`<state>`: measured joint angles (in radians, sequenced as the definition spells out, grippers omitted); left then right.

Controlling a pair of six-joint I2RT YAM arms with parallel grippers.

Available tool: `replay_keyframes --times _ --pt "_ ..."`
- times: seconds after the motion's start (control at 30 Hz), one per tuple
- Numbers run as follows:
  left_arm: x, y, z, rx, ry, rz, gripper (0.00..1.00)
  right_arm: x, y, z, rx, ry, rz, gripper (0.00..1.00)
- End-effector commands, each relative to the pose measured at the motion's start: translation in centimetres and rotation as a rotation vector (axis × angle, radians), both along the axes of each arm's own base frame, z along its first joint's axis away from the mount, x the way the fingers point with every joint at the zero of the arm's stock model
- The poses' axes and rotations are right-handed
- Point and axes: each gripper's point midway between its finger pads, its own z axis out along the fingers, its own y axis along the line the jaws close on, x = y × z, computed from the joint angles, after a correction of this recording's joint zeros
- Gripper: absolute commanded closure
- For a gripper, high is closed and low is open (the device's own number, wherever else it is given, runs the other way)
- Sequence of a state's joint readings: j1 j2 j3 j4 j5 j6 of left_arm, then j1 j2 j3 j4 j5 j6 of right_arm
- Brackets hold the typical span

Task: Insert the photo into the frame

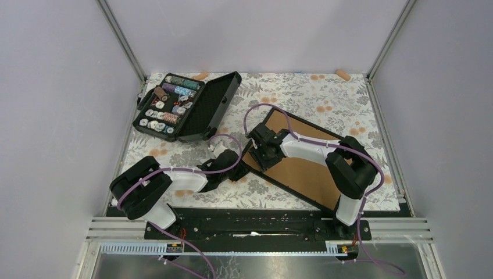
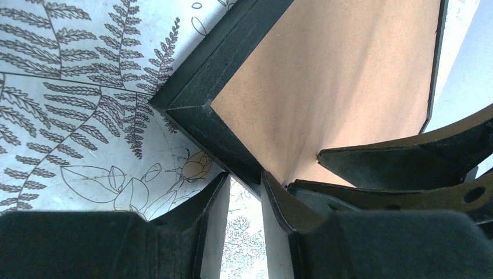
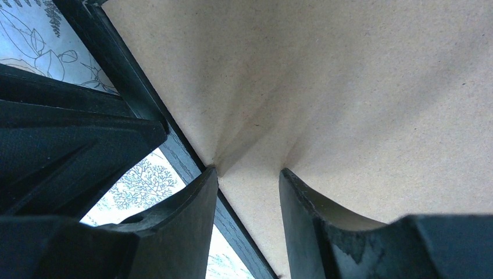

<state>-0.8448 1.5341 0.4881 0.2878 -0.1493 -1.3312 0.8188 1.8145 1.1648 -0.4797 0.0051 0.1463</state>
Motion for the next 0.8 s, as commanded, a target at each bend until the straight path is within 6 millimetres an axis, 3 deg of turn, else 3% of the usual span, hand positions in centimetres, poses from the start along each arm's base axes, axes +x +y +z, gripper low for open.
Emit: replay_keyframes --times 0.0,0.37,0.77 --pt "-6.0 7.8 -8.2 0.357 0.238 -0.032 0.67 -0.3 0.2 0.4 0.027 -0.013 0.013 0.49" --pt "-6.0 7.9 -8.4 0.354 0.241 -0.028 0.67 -1.0 -0.9 -0.7 0.01 -0.021 0.064 0.48" --pt "-6.0 8.1 -8.5 0.356 0.246 -0.027 0.67 0.1 0.3 -1.7 0.008 -0.035 0.13 0.48"
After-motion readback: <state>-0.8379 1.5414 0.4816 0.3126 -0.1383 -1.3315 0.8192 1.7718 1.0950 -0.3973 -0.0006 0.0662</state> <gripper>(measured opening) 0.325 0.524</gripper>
